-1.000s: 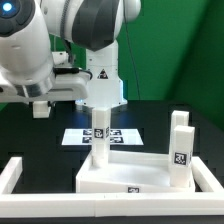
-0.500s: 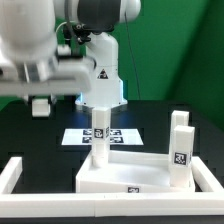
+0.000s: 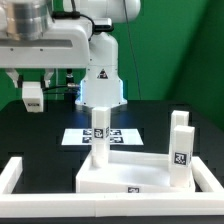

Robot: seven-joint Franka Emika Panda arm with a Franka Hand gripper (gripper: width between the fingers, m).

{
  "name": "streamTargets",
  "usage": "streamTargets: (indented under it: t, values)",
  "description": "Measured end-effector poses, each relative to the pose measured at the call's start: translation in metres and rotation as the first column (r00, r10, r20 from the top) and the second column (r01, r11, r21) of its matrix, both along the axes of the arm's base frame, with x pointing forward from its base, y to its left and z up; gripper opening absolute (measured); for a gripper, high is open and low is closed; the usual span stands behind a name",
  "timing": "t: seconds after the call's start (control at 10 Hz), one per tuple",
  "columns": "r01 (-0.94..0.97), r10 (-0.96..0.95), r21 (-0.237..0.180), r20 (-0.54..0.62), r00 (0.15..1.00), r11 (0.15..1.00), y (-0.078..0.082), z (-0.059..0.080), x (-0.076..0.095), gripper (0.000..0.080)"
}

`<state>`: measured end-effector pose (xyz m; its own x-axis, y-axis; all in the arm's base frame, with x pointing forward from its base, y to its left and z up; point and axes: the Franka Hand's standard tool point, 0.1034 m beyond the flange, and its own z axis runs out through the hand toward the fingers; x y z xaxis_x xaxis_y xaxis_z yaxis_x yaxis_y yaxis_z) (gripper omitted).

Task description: Assemble desk

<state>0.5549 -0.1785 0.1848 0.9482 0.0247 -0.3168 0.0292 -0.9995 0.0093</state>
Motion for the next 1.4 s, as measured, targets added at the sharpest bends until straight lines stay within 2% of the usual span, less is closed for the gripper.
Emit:
streamTargets:
  t: [0.1, 0.4, 0.5, 0.6, 0.7, 0.8, 0.9, 1.1, 1.3, 1.4]
  values:
    - [0.010, -0.010, -0.001, 0.040, 0.999, 1.000, 0.002, 0.002, 0.000, 0.0288]
    - [0.093, -0.093, 0.012, 0.220, 0.971, 0.996, 0.033, 0.027, 0.043, 0.0288]
    - [0.119, -0.119, 0.021, 0.302, 0.946, 0.993, 0.048, 0.033, 0.060, 0.0288]
    - [0.145, -0.151, 0.044, 0.358, 0.921, 0.988, 0.061, 0.033, 0.070, 0.0288]
    - [0.147, -0.152, 0.045, 0.423, 0.893, 0.988, 0.062, 0.029, 0.071, 0.0288]
    - [0.154, -0.154, 0.036, 0.460, 0.875, 0.987, 0.059, 0.022, 0.065, 0.0288]
    - [0.158, -0.148, 0.025, 0.516, 0.844, 0.987, 0.056, 0.024, 0.069, 0.0288]
    - [0.162, -0.158, 0.036, 0.498, 0.853, 0.986, 0.058, 0.021, 0.065, 0.0288]
    - [0.209, -0.228, 0.095, 0.513, 0.828, 0.973, 0.067, 0.013, 0.059, 0.0288]
    - [0.225, -0.249, 0.111, 0.536, 0.807, 0.968, 0.077, 0.015, 0.066, 0.0288]
